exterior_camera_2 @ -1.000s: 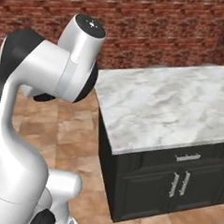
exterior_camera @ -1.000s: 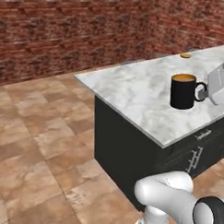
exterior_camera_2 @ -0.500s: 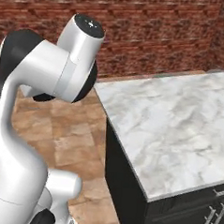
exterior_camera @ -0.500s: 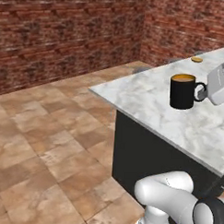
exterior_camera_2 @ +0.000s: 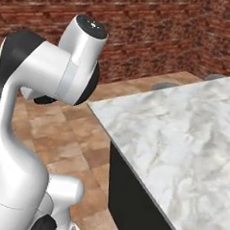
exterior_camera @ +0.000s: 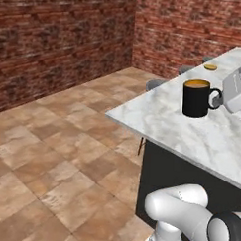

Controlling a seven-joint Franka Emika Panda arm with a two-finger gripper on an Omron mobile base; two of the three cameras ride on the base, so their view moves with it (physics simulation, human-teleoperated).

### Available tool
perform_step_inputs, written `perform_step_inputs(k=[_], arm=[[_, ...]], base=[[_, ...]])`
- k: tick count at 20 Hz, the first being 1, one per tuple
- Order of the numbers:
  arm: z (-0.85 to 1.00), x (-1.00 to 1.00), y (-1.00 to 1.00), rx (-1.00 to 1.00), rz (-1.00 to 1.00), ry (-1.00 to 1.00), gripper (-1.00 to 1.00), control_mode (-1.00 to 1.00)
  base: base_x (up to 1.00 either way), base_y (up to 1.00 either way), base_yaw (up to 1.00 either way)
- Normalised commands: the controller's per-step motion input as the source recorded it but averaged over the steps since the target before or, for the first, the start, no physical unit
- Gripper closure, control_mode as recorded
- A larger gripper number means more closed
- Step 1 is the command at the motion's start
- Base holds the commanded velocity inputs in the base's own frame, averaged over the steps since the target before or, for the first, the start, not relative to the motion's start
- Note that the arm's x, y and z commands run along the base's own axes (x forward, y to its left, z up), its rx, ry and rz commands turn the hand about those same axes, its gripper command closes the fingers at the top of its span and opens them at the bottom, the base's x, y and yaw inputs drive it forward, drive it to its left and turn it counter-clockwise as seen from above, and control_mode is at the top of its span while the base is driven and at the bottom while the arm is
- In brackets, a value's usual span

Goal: Pick the cup of tea, navigate to the dining table, and place it on the saucer.

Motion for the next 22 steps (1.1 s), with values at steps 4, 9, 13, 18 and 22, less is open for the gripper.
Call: perform_step_inputs(k=[4,9,13,18,22], arm=[[0.0,0.0,0.0,0.0,0.0,0.0,1.0,1.0],[0.0,0.0,0.0,0.0,0.0,0.0,1.0,1.0],[0.0,0.0,0.0,0.0,0.0,0.0,1.0,1.0],[0.0,0.0,0.0,0.0,0.0,0.0,1.0,1.0],[0.0,0.0,0.0,0.0,0.0,0.0,1.0,1.0]], base=[[1.0,1.0,-0.32],[1.0,1.0,-0.32],[1.0,1.0,-0.29],[1.0,1.0,-0.37],[1.0,1.0,-0.52]])
